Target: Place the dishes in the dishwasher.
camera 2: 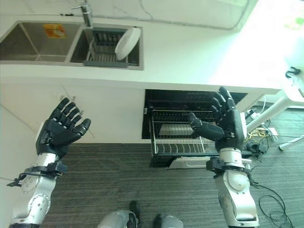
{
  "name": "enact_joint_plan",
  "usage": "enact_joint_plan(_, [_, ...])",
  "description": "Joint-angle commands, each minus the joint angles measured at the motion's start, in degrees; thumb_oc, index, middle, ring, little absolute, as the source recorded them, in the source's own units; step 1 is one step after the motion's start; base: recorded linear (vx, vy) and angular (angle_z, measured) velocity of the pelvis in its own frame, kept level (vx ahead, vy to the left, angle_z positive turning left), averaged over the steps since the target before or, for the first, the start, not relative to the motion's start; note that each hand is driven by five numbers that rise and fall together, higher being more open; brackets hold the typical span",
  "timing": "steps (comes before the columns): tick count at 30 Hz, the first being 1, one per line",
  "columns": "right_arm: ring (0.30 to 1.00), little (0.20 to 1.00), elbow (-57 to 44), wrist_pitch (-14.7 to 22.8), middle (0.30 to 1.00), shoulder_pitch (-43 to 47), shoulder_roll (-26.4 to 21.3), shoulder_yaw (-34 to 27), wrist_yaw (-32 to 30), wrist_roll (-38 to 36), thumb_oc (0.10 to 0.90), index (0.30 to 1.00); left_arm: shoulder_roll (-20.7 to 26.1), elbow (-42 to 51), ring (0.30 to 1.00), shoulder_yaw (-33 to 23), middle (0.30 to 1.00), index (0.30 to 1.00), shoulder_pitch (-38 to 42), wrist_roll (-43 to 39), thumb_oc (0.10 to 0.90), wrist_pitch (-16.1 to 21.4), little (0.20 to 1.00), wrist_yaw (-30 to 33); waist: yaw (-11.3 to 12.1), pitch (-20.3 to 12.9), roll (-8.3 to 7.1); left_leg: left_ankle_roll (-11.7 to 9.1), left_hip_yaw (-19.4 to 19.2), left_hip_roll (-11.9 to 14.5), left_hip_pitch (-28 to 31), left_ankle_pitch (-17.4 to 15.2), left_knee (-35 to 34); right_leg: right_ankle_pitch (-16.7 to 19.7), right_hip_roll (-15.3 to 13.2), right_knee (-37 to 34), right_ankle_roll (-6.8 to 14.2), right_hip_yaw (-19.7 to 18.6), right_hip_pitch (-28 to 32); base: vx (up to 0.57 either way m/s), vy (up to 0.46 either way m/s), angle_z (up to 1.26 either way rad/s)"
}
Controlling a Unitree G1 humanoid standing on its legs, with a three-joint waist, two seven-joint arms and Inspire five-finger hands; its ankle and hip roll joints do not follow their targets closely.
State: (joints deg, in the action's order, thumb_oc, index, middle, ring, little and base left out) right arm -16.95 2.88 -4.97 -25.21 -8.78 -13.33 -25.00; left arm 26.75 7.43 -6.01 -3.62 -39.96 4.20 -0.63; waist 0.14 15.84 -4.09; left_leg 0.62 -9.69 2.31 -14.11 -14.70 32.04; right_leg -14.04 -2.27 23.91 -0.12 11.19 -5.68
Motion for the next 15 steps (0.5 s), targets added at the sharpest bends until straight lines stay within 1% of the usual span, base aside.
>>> enact_joint_plan(1, [0.9,0.9,-2.0,7.2,0.9,3.7,-3.6,-5.2,-1.2,-1.2,0.8,0.9,0.0,7.7,0.9,-0.7,0.9,0.9,3.4,2.6,0.8,8.2,0.9,-2.3,-1.8,-4.0,2.84,-0.2,0.6,0.1,10.8,-0.2,-14.8,3.9,0.4,-6.7,5.3,3.6,2.8,0.09,-0.159,0.15])
enact_joint_plan(2, [0.9,0.9,-2.0,7.2,0.9,4.0,-3.6,-5.0,-1.5,-1.4,0.8,0.9,0.0,7.9,0.9,-0.5,0.9,0.9,3.6,2.7,0.8,8.3,0.9,-2.3,-1.8,-4.1,2.93,-0.3,0.5,0.2,10.9,-0.1,-14.8,3.6,0.4,-6.7,5.2,3.7,2.9,0.15,-0.282,0.17])
enact_joint_plan(3, [0.9,0.9,-1.2,7.2,0.9,5.9,-3.0,-3.4,-2.8,-1.6,0.8,0.9,-0.1,8.2,0.9,0.6,0.9,0.9,4.3,4.5,0.8,8.3,0.9,-2.5,-1.3,-4.4,3.27,-0.7,0.2,0.0,11.9,0.4,-14.8,1.8,0.1,-6.7,4.2,3.4,3.4,0.14,-0.231,-0.03])
enact_joint_plan(4, [0.9,0.9,-1.2,6.8,0.9,6.3,-2.8,-2.8,-2.7,-1.1,0.8,0.9,0.0,8.4,0.9,1.0,0.9,0.9,4.3,5.4,0.8,8.3,0.9,-2.3,-1.1,-4.4,3.2,-1.0,0.2,-0.5,12.5,0.7,-14.8,1.4,-0.2,-6.7,3.8,3.1,3.6,0.16,-0.257,-0.07])
enact_joint_plan(6, [0.9,0.9,-1.4,5.1,0.9,6.6,-3.1,-2.1,-2.0,-0.7,0.8,0.9,0.3,8.7,0.9,1.0,0.9,0.9,4.1,4.9,0.8,7.8,0.9,-1.4,-0.5,-4.3,2.4,-2.0,-1.0,-1.5,13.8,2.1,-14.8,1.1,-1.5,-6.7,3.0,2.7,4.1,0.13,-0.172,-0.13])
enact_joint_plan(7, [0.9,0.9,-1.4,4.4,0.9,6.5,-3.7,-1.9,-1.4,-0.8,0.8,0.9,0.4,9.0,0.9,0.8,0.9,0.9,3.9,3.4,0.8,7.7,0.9,-1.6,0.0,-3.9,1.29,-3.1,-2.9,-2.0,14.6,6.1,-14.6,1.1,-3.0,-6.7,2.5,2.7,4.4,0.12,-0.198,-0.07])
enact_joint_plan(8, [0.9,0.9,-1.2,4.2,0.9,6.4,-4.0,-1.9,-0.7,0.1,0.8,0.9,0.2,9.1,0.9,0.5,0.9,0.9,3.6,2.7,0.8,7.9,0.9,-1.7,0.0,-3.2,0.88,-4.1,-4.0,-1.4,12.6,7.9,-9.5,1.1,-3.7,-6.7,1.9,2.7,4.8,0.08,-0.192,-0.09])
enact_joint_plan(9, [0.9,0.9,-1.0,4.2,0.9,6.4,-4.3,-2.3,0.1,0.2,0.8,0.9,-0.3,9.5,0.9,0.1,0.9,0.9,3.1,2.4,0.8,8.3,0.9,-2.3,-0.2,-2.6,1.04,-5.1,-4.7,0.9,8.9,9.4,-2.4,1.1,-4.0,-6.7,1.1,3.3,4.7,0.03,-0.138,-0.14])
enact_joint_plan(10, [0.9,0.9,-0.9,4.2,0.9,6.6,-4.3,-2.2,0.2,-0.4,0.8,0.9,-0.9,9.6,0.9,0.4,0.9,0.9,3.3,3.2,0.8,8.4,0.9,-2.6,-0.4,-2.3,1.17,-5.7,-4.9,2.5,7.6,10.6,-1.1,1.3,-4.1,-6.7,0.9,3.7,4.6,0.02,-0.091,0.25])
enact_joint_plan(11, [0.9,0.9,-0.7,4.2,0.9,7.2,-4.1,-2.0,0.3,0.0,0.8,0.9,-1.2,9.4,0.9,0.9,0.9,0.9,3.7,4.3,0.8,8.7,0.9,-2.9,-0.6,-2.2,1.2,-5.9,-5.5,4.0,7.0,11.0,-1.7,1.3,-4.4,-6.7,1.0,3.8,4.5,0.03,-0.004,0.37])
enact_joint_plan(12, [0.9,0.9,-0.5,4.2,0.9,8.2,-3.9,-1.7,1.0,0.1,0.8,0.9,-1.1,9.4,0.9,1.6,0.9,0.9,3.8,6.4,0.8,10.1,0.9,-2.7,-0.7,-2.0,1.29,-5.7,-6.4,5.1,7.1,11.3,-4.4,1.3,-4.9,-6.7,1.3,3.6,4.3,0.06,0.047,0.37])
enact_joint_plan(13, [0.9,0.9,-0.6,4.1,0.9,8.5,-4.0,-1.6,1.4,0.0,0.8,0.9,-1.0,9.6,0.9,1.6,0.9,0.9,3.6,7.4,0.8,10.9,0.9,-2.6,-0.7,-2.0,1.54,-5.7,-6.9,5.4,7.7,11.9,-7.5,1.2,-4.9,-6.7,1.5,3.2,4.2,0.11,0.124,0.08])
enact_joint_plan(14, [0.9,0.9,-0.8,4.0,0.9,8.3,-4.2,-1.5,1.8,0.4,0.8,0.9,-0.7,10.1,0.9,1.2,0.9,0.9,2.8,7.8,0.8,11.9,0.9,-2.5,-0.7,-2.0,2.03,-5.8,-7.1,5.6,9.5,12.5,-12.6,0.7,-4.8,-6.7,1.9,2.8,4.7,0.11,0.152,-0.04])
enact_joint_plan(15, [0.9,0.9,-0.9,4.1,0.9,8.0,-4.4,-1.6,2.1,0.4,0.8,0.9,-0.3,10.3,0.9,0.8,0.9,0.9,2.4,7.4,0.8,12.2,0.9,-2.5,-0.6,-2.1,2.55,-5.8,-6.5,5.9,9.6,12.4,-14.8,0.6,-4.6,-6.7,2.2,2.5,4.8,0.13,0.267,-0.04])
